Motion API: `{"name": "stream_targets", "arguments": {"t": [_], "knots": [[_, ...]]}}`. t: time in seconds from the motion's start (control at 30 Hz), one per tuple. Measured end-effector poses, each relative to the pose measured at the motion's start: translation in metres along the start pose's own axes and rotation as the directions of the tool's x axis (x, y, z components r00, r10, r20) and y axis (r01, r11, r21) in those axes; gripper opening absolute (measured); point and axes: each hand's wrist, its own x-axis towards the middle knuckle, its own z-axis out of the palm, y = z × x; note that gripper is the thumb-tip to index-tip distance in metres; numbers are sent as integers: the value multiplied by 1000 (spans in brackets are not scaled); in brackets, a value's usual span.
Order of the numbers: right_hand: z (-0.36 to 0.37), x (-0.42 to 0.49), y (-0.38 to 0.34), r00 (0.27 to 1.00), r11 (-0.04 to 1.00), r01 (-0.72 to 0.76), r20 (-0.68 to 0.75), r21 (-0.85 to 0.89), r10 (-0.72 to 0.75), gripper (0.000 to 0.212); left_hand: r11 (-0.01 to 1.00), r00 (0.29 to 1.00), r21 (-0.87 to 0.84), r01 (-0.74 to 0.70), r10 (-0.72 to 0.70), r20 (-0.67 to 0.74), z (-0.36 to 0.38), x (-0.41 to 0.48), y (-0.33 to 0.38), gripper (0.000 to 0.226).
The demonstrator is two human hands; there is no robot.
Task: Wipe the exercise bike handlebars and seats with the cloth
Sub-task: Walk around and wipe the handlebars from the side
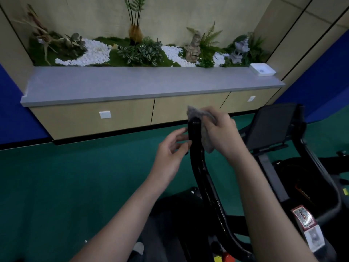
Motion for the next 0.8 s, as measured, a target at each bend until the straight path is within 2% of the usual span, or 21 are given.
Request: {"name": "stream_targets", "arguments": {"t": [0.1, 0.23, 0.3, 0.4, 0.47, 0.53, 0.63, 0.8], "knots": [[12, -9, 7, 993, 998, -58, -103, 15, 59, 26, 1000, 1000, -20, -3, 4, 23, -1, -1, -1, 38], [14, -3, 6, 968, 902, -238, 9, 360, 252, 24, 998, 999, -55, -10, 12, 33, 0, -1, -3, 36], [16, -13, 9, 967, 902, -236, -5, 362, 255, 23, 998, 1000, -69, -12, 14, 27, -1, -1, -4, 35], [26, -39, 12, 968, 983, -93, -215, 160, 127, 24, 997, 1000, -81, 5, -4, 13, -1, -3, -8, 33], [34, -48, 6, 919, 997, 38, -395, 63, -10, 27, 995, 999, -93, 42, -40, 24, 0, -5, -12, 31], [37, -47, 3, 857, 982, 182, -481, -55, -186, 28, 991, 996, -102, 87, -83, 37, 0, -7, -15, 28], [37, -43, 6, 843, 930, 303, -396, -208, -363, 29, 987, 992, -104, 125, -122, 34, 1, -9, -19, 24], [26, -60, 27, 871, 891, 393, -218, -228, -440, 25, 979, 990, -144, 142, -138, 38, 1, -12, -27, 33]]}}
